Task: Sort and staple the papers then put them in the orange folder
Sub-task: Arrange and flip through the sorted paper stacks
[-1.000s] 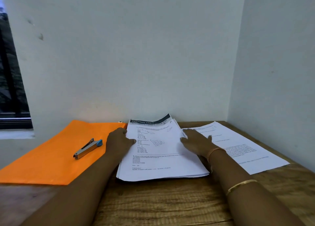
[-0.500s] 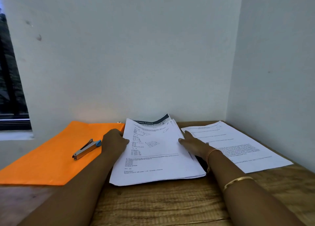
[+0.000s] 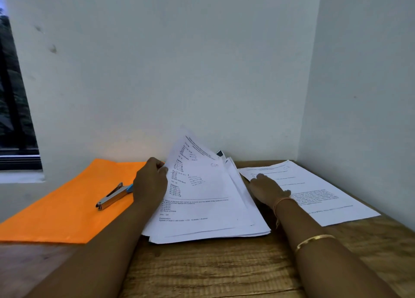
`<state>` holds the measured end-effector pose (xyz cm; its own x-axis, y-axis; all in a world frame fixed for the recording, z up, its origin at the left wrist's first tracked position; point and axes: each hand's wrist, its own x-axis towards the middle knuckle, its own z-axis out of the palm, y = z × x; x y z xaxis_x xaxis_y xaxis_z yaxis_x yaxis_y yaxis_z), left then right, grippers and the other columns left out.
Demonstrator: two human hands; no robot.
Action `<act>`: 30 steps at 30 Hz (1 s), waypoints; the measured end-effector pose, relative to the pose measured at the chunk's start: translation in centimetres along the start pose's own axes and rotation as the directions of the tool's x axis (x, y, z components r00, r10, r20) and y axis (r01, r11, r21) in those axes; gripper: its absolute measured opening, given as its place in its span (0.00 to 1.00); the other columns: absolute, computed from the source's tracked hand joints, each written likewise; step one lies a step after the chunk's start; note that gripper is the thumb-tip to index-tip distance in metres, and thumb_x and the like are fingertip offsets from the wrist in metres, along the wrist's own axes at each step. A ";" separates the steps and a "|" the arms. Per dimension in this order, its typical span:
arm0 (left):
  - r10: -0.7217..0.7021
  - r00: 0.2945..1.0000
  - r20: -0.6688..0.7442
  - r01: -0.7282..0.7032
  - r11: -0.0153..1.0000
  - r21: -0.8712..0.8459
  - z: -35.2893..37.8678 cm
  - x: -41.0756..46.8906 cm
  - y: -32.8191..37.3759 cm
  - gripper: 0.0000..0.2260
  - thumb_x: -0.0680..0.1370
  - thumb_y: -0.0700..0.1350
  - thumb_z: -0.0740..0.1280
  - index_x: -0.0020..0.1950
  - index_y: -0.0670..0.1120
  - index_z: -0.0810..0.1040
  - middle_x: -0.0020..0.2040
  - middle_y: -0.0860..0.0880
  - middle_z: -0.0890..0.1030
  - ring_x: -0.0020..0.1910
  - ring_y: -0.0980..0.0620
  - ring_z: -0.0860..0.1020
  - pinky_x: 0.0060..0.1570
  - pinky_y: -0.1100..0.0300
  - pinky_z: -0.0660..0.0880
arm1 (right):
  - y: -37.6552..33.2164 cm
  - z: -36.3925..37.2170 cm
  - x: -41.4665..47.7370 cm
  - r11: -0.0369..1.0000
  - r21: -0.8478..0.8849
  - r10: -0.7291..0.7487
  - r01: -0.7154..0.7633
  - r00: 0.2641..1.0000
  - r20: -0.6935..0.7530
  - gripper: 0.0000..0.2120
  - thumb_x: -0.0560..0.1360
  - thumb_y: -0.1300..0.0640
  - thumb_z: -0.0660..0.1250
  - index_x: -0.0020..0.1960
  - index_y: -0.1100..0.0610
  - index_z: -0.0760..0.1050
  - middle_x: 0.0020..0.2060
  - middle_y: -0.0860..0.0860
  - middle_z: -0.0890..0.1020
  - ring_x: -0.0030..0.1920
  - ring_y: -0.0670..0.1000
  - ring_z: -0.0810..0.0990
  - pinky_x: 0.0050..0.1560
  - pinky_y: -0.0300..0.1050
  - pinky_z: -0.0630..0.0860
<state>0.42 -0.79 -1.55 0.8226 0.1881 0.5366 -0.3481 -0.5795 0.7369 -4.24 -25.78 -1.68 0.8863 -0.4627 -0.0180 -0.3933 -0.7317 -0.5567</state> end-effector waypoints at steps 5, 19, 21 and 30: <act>0.018 0.998 -0.054 -0.021 0.999 -0.051 0.0 -0.5 0.4 0.08 0.80 0.41 0.62 0.56 0.39 0.74 0.53 0.43 0.78 0.52 0.45 0.74 0.44 0.59 0.64 | -1.9 -0.5 -1.9 0.963 0.105 -0.206 0.249 0.928 -0.311 0.16 0.79 0.55 0.54 0.65 0.55 0.68 0.61 0.53 0.76 0.64 0.57 0.69 0.62 0.54 0.61; -0.028 0.999 0.027 0.032 0.986 -0.164 0.5 -1.0 0.4 0.09 0.79 0.37 0.60 0.59 0.38 0.72 0.55 0.42 0.78 0.52 0.47 0.75 0.44 0.59 0.66 | -2.4 -1.7 -1.8 0.873 0.470 -0.193 0.128 0.977 0.094 0.12 0.72 0.72 0.58 0.52 0.68 0.75 0.44 0.59 0.79 0.41 0.55 0.76 0.39 0.42 0.72; -0.032 0.996 0.085 0.049 0.975 -0.217 0.8 -1.2 1.0 0.11 0.80 0.37 0.59 0.62 0.39 0.71 0.56 0.44 0.77 0.52 0.49 0.74 0.45 0.60 0.67 | -2.0 -2.1 -1.5 0.903 0.417 -0.136 0.108 0.990 0.037 0.09 0.72 0.72 0.57 0.39 0.64 0.73 0.35 0.55 0.74 0.35 0.51 0.71 0.32 0.38 0.64; 0.059 0.942 0.329 -0.019 0.992 -0.124 2.4 -1.4 0.4 0.14 0.79 0.36 0.60 0.63 0.45 0.74 0.59 0.48 0.77 0.51 0.52 0.77 0.46 0.58 0.75 | 2.4 -4.2 1.8 0.983 0.182 0.035 -0.009 0.990 -0.139 0.14 0.75 0.67 0.58 0.32 0.57 0.63 0.39 0.56 0.72 0.42 0.55 0.71 0.36 0.42 0.65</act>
<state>0.19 -3.19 -3.03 0.9026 -0.1179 0.4141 -0.4169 -0.4797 0.7721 -4.60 -30.49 0.44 0.8295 -0.5529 0.0787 -0.3497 -0.6242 -0.6986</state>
